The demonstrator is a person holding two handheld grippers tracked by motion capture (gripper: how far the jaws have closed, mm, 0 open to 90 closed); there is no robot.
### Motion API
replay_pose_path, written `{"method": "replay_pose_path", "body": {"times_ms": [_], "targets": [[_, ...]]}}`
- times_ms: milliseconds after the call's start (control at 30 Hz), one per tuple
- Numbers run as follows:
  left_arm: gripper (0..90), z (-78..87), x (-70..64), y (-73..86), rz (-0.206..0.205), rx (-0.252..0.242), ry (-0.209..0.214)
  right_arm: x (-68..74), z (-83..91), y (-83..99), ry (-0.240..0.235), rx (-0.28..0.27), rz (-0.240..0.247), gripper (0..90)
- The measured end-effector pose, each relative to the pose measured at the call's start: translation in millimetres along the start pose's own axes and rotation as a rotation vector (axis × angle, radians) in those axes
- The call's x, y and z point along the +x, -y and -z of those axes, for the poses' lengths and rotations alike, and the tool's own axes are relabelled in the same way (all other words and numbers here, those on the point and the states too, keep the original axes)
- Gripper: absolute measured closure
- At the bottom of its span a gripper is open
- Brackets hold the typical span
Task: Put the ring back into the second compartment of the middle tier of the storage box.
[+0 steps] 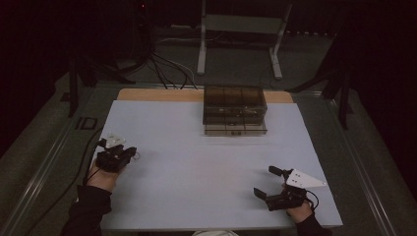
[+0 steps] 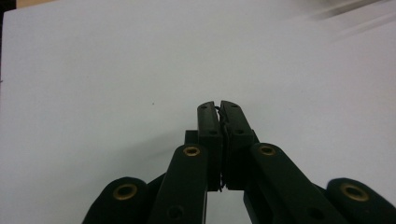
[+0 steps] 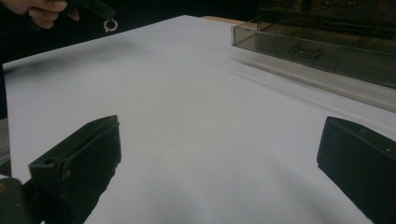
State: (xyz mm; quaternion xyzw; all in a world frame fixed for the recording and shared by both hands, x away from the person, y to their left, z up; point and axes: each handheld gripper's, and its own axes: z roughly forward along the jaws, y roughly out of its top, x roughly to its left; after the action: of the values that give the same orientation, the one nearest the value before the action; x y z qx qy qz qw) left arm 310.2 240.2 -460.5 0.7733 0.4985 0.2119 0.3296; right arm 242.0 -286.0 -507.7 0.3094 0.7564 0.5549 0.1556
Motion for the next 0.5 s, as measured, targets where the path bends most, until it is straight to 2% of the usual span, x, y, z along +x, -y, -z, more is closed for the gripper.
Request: {"method": "replay_pose_path", "body": {"times_ms": [500], "targets": [[90.0, -7.3, -18.6, -17.8, -0.041, -0.018, 0.044, 0.1, 0.6, 0.3, 0.000, 0.002, 0.002, 0.0]]}}
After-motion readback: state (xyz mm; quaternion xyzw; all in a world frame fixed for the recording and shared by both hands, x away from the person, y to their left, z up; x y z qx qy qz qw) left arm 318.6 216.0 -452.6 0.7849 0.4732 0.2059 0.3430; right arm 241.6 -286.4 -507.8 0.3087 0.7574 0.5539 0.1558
